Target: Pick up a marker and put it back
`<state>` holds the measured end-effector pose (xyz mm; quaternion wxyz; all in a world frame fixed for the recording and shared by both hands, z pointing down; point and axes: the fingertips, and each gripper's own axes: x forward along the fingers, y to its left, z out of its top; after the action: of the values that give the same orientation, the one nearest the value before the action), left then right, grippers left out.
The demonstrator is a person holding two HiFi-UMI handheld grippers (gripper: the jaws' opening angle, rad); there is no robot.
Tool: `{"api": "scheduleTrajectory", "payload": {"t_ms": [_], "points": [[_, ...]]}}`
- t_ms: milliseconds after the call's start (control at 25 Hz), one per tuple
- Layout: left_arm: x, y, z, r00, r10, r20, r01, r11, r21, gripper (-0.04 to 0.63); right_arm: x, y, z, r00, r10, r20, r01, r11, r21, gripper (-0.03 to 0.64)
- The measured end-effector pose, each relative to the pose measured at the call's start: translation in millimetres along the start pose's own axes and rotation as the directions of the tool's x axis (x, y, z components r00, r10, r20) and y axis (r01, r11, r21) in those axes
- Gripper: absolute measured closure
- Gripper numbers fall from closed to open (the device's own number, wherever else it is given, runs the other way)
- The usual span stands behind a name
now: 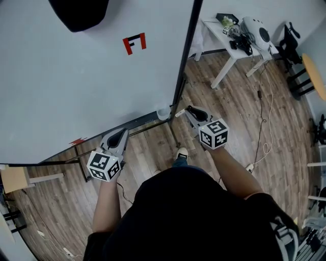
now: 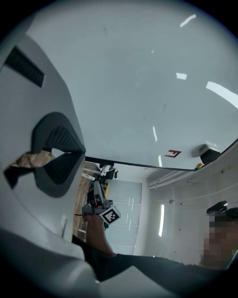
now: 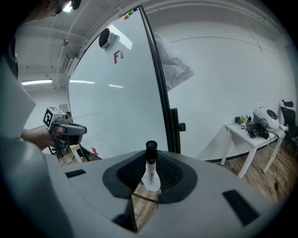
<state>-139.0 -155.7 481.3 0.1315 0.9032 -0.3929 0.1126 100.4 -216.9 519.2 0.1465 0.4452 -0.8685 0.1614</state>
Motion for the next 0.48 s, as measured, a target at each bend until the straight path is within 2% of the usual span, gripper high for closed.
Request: {"api": "scheduleTrajectory", "payload": {"t_ms": [480], "points": [[2.7,-4.8,-0.3,1.000,-0.008,-0.008,0.008,1.000,-0.001,0.584,-3.8,-4.2,-3.8,1.000,-0.005,-0.003,0.005,1.000,0.009,0.556]]}}
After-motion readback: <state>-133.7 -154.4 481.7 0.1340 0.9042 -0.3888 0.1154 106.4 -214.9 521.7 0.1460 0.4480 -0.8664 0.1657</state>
